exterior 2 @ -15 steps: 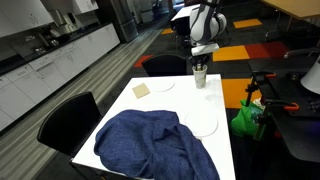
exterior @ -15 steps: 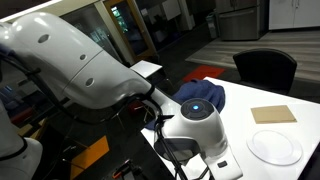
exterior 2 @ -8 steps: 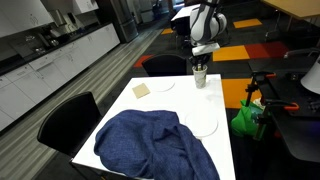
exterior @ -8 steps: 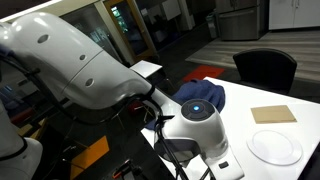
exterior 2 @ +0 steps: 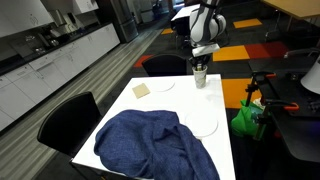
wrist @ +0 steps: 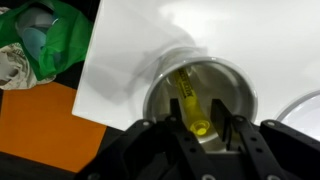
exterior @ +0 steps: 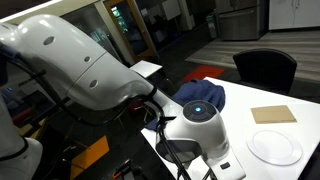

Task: Remove the marker from the mug cup and place it on the table

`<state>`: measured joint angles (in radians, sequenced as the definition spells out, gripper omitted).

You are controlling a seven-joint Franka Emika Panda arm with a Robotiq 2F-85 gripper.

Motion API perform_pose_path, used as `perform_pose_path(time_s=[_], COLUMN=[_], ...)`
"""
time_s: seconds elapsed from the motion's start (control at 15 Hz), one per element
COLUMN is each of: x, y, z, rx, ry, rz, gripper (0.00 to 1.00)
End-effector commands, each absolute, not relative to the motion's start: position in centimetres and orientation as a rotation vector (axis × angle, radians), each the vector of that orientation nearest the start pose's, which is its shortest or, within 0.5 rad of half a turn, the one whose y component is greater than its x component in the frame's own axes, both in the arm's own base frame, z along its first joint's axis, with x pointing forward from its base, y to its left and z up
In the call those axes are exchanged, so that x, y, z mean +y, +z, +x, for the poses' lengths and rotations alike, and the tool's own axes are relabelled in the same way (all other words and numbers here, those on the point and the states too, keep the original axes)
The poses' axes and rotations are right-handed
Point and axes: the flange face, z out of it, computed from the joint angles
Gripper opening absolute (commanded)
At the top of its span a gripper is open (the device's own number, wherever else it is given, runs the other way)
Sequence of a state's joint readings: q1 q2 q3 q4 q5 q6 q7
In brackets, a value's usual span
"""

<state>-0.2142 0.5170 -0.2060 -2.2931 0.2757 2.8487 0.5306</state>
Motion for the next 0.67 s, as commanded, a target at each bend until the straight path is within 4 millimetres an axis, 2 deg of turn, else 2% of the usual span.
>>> perform_pose_path(time_s=[0.0,0.07,0.27,0.6], x=[-23.73,-23.74,-23.86,-23.87], y=[13.21,13.14,12.89,12.65], z=[47.4,47.45,47.68,48.1], rx=[1.734,1.735,1.739,1.735], ry=[-0.086,-0.087,-0.094,-0.115], rz=[-2.631,-2.632,-2.642,-2.658], gripper=[0.48,0.46,0.48,0.44])
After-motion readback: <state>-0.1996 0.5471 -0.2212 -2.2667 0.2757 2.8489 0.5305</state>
